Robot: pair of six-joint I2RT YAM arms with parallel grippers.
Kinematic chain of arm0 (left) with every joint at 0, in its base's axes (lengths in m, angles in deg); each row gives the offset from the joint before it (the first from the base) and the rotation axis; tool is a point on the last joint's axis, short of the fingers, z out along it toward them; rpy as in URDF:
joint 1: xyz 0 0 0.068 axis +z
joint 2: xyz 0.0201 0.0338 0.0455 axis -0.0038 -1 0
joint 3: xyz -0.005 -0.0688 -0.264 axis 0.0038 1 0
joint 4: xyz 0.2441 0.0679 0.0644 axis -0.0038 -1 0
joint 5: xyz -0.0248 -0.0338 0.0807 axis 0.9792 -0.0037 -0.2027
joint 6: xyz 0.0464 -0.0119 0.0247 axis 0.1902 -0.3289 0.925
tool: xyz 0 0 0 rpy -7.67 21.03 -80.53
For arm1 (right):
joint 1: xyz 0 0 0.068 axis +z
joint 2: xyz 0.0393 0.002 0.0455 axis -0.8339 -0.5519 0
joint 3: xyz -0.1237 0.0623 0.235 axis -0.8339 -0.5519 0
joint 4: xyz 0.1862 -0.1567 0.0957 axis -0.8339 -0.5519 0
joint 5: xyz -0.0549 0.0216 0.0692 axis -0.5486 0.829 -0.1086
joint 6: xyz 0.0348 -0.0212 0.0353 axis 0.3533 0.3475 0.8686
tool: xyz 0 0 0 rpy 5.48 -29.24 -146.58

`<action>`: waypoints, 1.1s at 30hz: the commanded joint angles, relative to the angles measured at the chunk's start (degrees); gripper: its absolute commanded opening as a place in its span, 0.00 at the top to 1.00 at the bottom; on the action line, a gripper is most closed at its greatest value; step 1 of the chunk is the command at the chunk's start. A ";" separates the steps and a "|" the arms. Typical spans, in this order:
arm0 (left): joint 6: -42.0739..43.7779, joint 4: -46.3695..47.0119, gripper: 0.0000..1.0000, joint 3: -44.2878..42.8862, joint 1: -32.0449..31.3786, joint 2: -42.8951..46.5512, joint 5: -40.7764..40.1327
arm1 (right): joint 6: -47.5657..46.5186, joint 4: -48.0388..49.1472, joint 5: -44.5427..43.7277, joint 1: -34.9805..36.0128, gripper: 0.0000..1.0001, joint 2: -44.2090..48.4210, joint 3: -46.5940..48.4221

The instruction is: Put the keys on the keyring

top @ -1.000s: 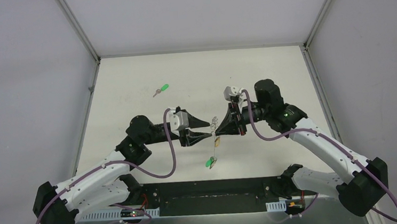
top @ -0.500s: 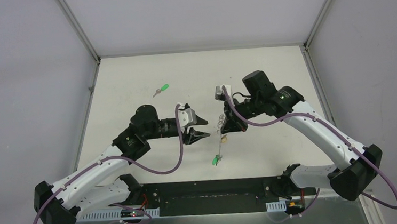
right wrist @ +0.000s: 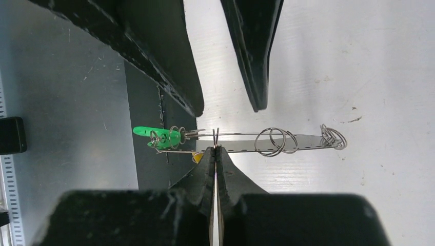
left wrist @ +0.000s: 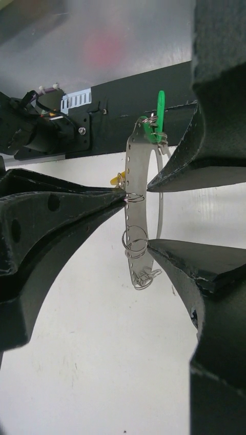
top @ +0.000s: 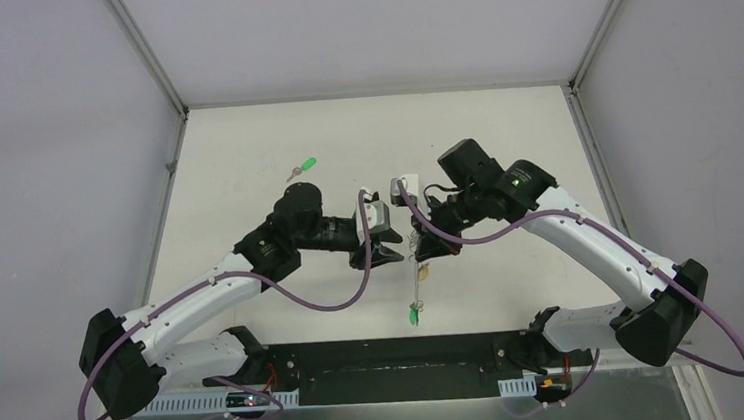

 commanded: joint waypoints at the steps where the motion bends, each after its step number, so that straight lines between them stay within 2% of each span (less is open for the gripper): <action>1: 0.45 3.31 0.61 -2.73 -0.73 -2.35 5.18 | 1.33 5.20 3.13 0.34 1.00 1.97 0.06; 6: -0.09 5.17 0.69 -2.70 -1.27 -4.05 7.14 | 3.31 8.67 4.17 0.33 1.00 3.60 -1.86; 11: -1.23 7.91 0.84 -2.17 -1.74 -5.25 8.56 | 3.62 9.35 4.02 0.34 1.00 4.10 -2.50; 15: -1.21 8.10 1.00 -2.46 -1.91 -5.94 9.08 | 3.67 9.47 3.66 0.35 1.00 4.11 -2.39; 22: -1.21 7.69 1.00 -2.39 -1.95 -5.39 7.90 | 5.33 10.84 0.49 0.35 0.99 4.39 -2.86; 24: -1.17 7.62 1.00 -2.03 -1.93 -4.64 6.63 | 7.07 12.39 -0.99 0.35 0.90 5.05 -3.42; 26: -1.12 7.76 1.00 -1.69 -1.94 -3.44 5.15 | 10.08 15.43 -2.15 0.36 0.74 6.03 -4.68; 29: -1.73 10.04 1.00 -0.53 -1.95 -1.49 3.68 | 15.56 22.90 -2.48 0.35 0.57 8.50 -7.85; 31: -3.12 12.99 1.00 0.96 -1.95 -0.19 2.30 | 19.26 28.25 -2.58 0.31 0.49 10.60 -10.73; 33: -4.66 16.43 1.00 2.41 -1.95 1.25 0.96 | 22.59 33.09 -3.26 0.25 0.46 12.74 -13.50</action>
